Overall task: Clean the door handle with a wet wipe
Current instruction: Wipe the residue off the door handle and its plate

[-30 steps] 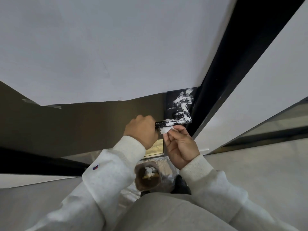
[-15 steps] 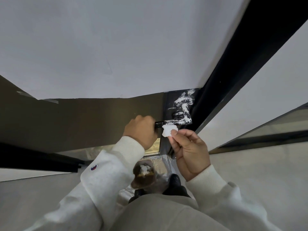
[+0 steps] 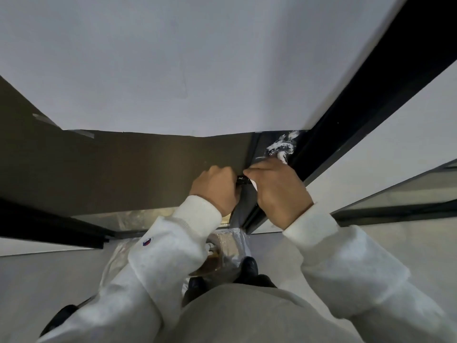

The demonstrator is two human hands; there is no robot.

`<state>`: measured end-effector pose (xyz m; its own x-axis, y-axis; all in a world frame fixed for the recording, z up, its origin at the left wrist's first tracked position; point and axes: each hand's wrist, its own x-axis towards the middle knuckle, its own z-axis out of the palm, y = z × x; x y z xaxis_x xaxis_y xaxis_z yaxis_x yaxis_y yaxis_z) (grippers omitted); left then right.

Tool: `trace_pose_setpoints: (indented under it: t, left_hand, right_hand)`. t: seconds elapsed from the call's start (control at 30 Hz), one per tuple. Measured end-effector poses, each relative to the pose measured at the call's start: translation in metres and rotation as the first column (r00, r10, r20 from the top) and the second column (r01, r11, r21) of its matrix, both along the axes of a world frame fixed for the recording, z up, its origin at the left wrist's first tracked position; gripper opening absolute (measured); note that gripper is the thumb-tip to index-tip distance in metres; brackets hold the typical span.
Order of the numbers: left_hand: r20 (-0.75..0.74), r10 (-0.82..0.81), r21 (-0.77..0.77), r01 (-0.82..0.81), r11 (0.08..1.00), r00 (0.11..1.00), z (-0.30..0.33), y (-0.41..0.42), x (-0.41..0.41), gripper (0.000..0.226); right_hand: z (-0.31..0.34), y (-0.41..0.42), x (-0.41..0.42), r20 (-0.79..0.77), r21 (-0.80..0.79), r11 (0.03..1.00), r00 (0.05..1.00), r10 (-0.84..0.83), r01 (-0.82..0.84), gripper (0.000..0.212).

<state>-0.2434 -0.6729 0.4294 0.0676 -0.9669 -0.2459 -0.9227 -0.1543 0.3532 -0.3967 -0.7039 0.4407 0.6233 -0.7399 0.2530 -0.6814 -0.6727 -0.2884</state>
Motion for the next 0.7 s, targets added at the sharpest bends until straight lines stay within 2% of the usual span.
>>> trace_pose_setpoints:
  t: [0.1,0.17,0.3,0.37,0.43,0.57,0.63,0.67,0.7]
  left_hand:
    - [-0.020,0.009,-0.018,-0.010,1.000,1.000,-0.003,0.000,0.001,0.023]
    - [-0.022,0.010,-0.013,-0.010,1.000,1.000,-0.003,0.000,0.001,0.024]
    - [-0.045,0.005,0.020,-0.004,1.000,0.999,-0.001,0.000,0.001,0.026]
    - [-0.042,0.002,0.019,-0.001,1.000,0.999,0.000,0.000,0.002,0.026]
    - [-0.038,0.005,0.022,-0.004,1.000,0.999,0.001,-0.001,0.002,0.026]
    - [-0.048,0.017,0.030,-0.016,0.999,0.999,0.003,0.001,0.000,0.025]
    - [-0.046,0.020,0.022,-0.019,1.000,0.999,0.004,0.001,0.000,0.025]
    - [-0.048,0.022,0.017,-0.021,1.000,0.999,0.003,0.001,0.001,0.025]
    - [-0.051,0.022,0.009,-0.022,1.000,0.998,0.004,0.002,0.001,0.025]
  right_hand:
    - [0.010,0.007,-0.011,-0.044,0.005,0.998,0.997,0.070,-0.070,0.031]
    - [0.019,0.005,-0.012,-0.084,0.045,0.996,0.994,0.076,-0.072,0.025]
    - [0.043,-0.027,0.011,-0.409,0.296,0.955,0.908,0.093,0.036,0.012]
    - [0.052,-0.034,0.019,-0.490,0.341,0.938,0.863,0.122,0.061,0.026]
    - [0.059,-0.038,0.022,-0.524,0.378,0.924,0.835,0.167,0.052,0.034]
    - [0.071,-0.046,0.020,-0.482,0.484,0.872,0.852,0.205,0.064,0.030]
    - [0.066,-0.040,0.022,-0.501,0.431,0.898,0.852,0.156,0.089,0.020]
    - [0.060,-0.032,0.022,-0.510,0.342,0.936,0.854,0.106,0.088,0.008]
    - [0.051,-0.023,0.020,-0.465,0.221,0.973,0.884,0.050,0.061,0.011]
